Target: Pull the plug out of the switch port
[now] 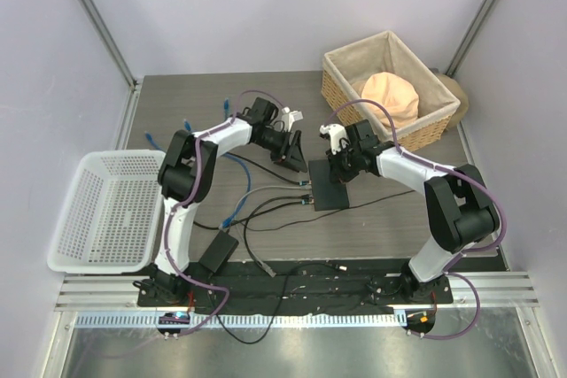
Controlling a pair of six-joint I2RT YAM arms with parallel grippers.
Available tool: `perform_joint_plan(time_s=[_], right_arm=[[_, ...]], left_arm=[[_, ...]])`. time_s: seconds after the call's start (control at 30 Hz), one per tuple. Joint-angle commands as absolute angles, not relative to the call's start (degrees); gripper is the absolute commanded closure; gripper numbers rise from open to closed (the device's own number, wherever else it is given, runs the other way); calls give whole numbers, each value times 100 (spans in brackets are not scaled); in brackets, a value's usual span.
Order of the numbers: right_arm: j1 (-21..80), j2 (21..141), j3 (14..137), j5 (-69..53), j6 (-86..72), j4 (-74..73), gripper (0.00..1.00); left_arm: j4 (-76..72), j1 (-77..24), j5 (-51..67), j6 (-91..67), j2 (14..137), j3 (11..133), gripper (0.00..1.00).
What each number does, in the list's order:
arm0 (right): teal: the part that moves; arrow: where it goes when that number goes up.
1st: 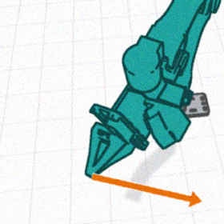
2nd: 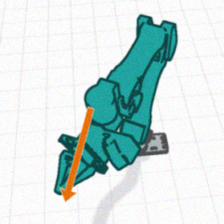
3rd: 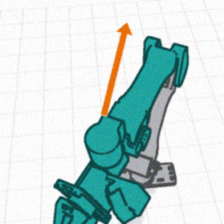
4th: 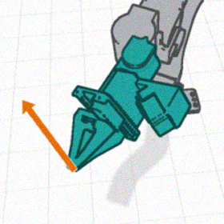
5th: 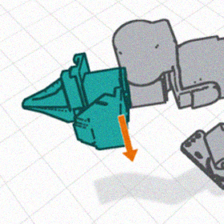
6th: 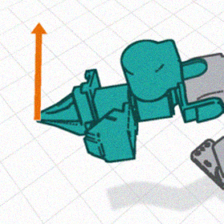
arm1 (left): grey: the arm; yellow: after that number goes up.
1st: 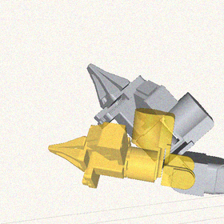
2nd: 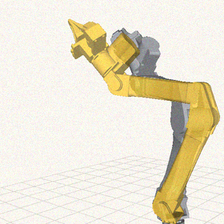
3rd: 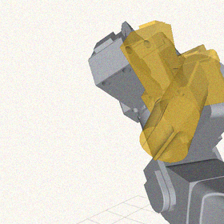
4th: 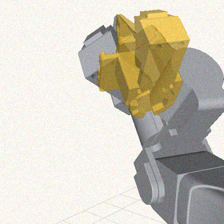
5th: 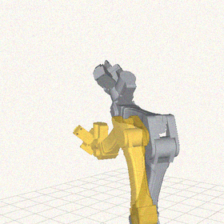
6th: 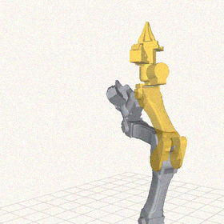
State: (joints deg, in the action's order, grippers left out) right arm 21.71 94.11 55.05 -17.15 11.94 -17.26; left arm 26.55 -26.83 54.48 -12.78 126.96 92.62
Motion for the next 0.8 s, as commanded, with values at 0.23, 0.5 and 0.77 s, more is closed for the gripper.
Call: perform_joint_plan(time_s=[0.23, 0.5, 0.77], right_arm=[[2127, 9273, 5186, -1406, 1345, -2188, 99], [2109, 9264, 5150, -1415, 1345, -2171, 99], [2118, 9281, 5150, -1406, 1336, -2162, 99]], left_arm=[[2944, -2856, 5484, -791, 13192, 9580, 47], [3120, -2927, 5616, -668, 13403, 9659, 52], [3261, -2979, 5853, -589, 13544, 9738, 55]])
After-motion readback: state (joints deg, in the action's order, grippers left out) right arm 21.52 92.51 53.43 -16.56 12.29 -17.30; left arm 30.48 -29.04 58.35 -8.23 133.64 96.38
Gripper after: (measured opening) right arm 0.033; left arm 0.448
